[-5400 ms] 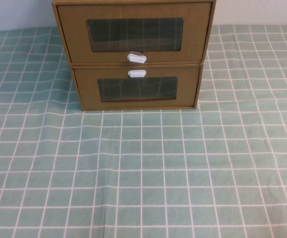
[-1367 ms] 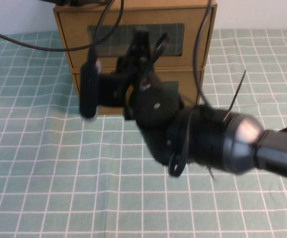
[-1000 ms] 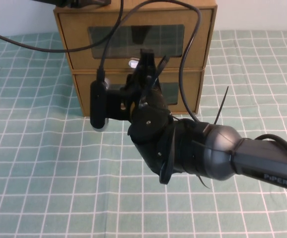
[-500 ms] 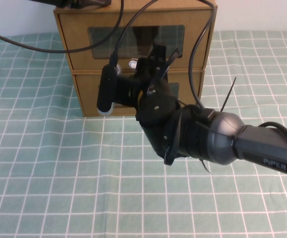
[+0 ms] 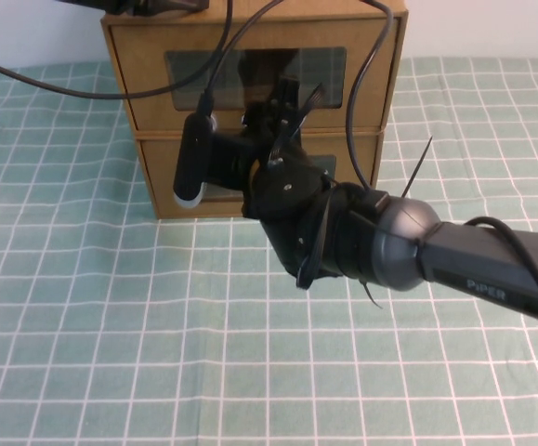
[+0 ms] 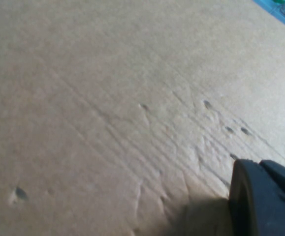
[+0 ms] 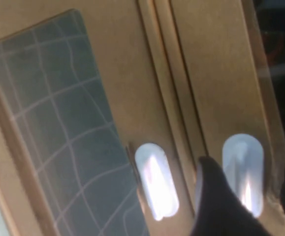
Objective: Open the shoe box
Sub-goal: 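Pull the top drawer of the cardboard box fully open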
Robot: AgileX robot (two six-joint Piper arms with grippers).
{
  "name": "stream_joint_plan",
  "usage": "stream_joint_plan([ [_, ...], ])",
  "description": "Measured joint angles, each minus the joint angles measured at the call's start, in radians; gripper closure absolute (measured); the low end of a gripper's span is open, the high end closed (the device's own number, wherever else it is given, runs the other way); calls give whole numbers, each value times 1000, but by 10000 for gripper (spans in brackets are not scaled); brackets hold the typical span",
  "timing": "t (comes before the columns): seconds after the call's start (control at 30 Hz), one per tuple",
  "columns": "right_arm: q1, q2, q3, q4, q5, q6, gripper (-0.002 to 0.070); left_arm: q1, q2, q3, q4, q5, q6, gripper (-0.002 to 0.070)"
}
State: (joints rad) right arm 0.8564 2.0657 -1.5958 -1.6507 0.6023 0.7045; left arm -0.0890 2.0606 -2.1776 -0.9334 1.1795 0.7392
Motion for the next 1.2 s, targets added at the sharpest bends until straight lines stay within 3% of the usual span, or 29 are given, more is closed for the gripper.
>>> stream_joint_plan([
  [0.2,-27,23,-30,-6,-25,0,416,0,0,0,0,0,0,680],
  [0.37,-33,23,-36,-14,-34,1,575,0,0,0,0,0,0,680],
  [0.53,-33,24,-36,-14,-36,-1,661,0,0,0,0,0,-2,680],
  [1.2,-19,-41,71,-16,-61,-63,671,0,26,-8,-29,10,-39,680],
])
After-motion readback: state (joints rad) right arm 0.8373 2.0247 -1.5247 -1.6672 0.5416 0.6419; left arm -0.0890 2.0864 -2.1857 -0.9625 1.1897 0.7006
